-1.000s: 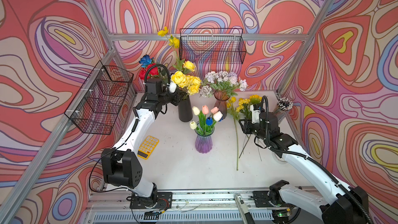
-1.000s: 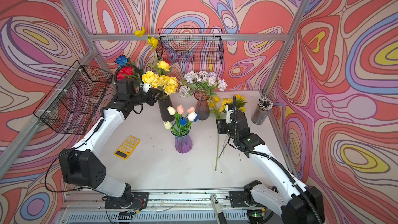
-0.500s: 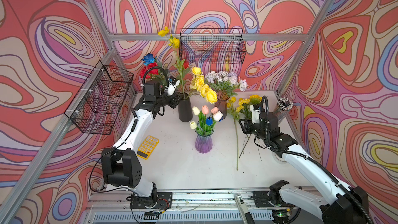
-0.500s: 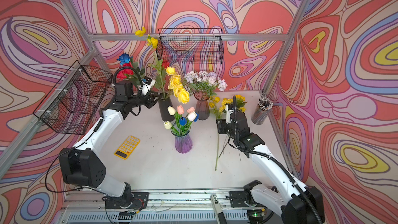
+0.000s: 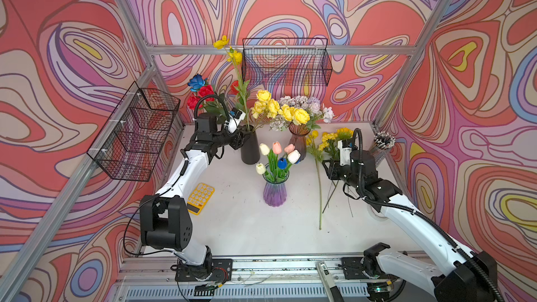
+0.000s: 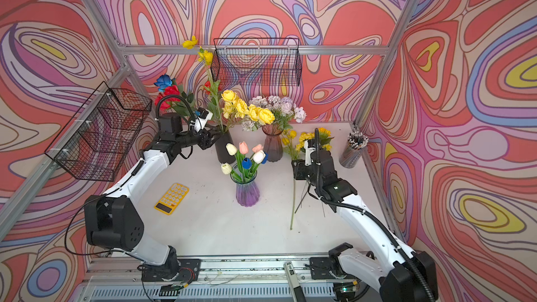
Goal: Pick out yellow flowers from the vase
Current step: Pick up the flower from the vase.
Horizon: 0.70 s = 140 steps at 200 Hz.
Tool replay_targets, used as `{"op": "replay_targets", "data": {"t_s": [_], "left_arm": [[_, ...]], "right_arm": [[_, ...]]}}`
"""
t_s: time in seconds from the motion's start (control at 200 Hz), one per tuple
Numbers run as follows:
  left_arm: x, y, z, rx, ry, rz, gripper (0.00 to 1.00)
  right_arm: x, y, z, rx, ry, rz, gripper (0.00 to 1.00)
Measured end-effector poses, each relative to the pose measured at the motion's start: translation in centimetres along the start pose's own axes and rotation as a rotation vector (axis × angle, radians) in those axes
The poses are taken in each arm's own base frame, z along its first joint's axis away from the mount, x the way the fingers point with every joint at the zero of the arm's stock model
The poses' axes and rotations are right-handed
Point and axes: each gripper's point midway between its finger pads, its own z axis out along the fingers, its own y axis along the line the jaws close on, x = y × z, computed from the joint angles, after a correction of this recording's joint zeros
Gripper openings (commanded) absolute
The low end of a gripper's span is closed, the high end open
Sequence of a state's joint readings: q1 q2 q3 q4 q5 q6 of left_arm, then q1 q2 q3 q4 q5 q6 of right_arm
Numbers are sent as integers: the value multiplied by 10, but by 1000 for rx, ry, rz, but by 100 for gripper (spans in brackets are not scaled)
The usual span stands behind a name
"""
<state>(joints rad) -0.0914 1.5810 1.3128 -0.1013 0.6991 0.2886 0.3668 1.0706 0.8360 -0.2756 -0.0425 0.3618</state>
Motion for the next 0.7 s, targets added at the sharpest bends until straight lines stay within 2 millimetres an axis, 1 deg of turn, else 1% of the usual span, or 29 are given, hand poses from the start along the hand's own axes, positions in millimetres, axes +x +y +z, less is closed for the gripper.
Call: {"op": "replay_targets", "data": {"t_s": [0.235,0.346,0.701], "left_arm": [[12,8,16,10,23,9,54],[15,9,22,22,30,24,54],[9,3,40,9,43,103,52]], "right_arm": [[-1,0,4,3,8,3,39],[-2,1,5,2,6,4,39],[-3,1,5,2,5,6,39]]}}
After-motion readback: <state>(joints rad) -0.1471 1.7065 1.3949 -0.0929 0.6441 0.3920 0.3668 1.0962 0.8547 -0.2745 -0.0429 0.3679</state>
